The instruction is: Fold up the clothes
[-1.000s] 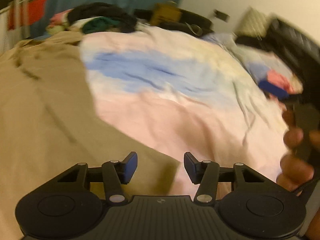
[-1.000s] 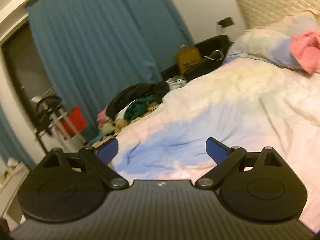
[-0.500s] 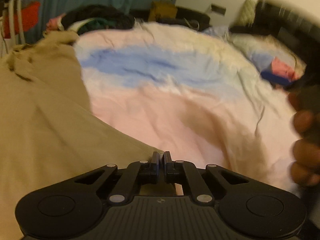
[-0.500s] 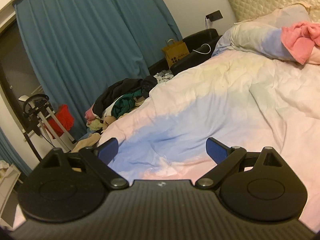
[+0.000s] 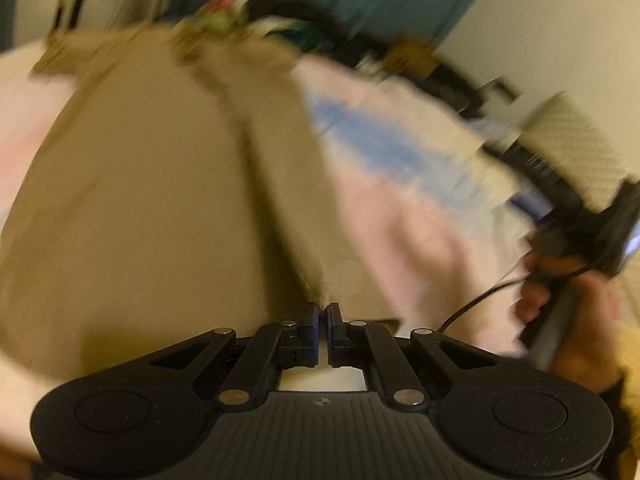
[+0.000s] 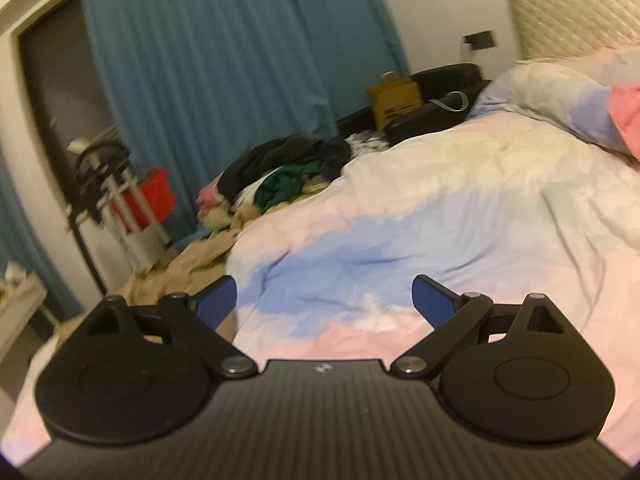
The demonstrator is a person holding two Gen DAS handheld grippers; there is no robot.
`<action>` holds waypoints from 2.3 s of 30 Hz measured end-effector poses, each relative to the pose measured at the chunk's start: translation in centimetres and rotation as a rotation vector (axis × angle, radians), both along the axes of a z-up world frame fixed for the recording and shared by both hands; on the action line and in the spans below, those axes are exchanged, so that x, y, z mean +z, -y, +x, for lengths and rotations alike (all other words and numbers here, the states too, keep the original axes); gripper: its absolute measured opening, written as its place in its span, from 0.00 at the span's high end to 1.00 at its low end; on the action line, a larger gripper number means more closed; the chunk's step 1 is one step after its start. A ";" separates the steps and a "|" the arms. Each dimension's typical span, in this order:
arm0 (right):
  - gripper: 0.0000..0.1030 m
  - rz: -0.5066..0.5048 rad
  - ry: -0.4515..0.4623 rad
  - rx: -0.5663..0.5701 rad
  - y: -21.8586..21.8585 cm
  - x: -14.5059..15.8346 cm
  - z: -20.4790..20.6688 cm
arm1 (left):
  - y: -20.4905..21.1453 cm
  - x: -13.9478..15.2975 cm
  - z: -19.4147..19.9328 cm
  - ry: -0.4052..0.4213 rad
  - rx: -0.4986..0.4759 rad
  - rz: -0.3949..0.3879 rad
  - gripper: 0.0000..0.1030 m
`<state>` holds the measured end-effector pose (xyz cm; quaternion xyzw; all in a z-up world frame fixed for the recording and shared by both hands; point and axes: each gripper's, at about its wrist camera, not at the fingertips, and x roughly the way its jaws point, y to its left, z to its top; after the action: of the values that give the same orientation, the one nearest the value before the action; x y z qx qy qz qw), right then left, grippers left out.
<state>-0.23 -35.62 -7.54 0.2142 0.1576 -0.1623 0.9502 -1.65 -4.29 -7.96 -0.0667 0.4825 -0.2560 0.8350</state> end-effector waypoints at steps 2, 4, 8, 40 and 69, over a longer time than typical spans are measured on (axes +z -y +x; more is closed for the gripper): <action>0.07 -0.022 -0.024 0.038 -1.3 0.0 0.4 | -0.4 -1.5 0.7 -0.043 0.026 0.053 0.97; 0.07 -0.040 -0.045 0.081 -2.5 -0.2 0.8 | -0.8 -2.3 1.5 -0.105 0.049 0.037 0.97; 0.07 -0.096 -0.077 0.140 -4.4 -0.3 1.2 | -1.4 -1.9 2.1 -0.104 0.054 0.012 0.96; 0.07 -0.110 0.131 0.210 -6.9 1.0 -0.7 | -2.4 10.7 -3.6 0.568 0.136 0.147 0.00; 0.07 -0.076 0.134 0.314 -19.2 11.0 -1.6 | -9.6 22.8 -7.6 0.714 0.430 0.135 0.00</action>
<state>-1.82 -16.38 3.42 0.1613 0.1192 -0.0030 0.9797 -9.24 5.33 14.87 -0.0183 0.1537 -0.0507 0.9866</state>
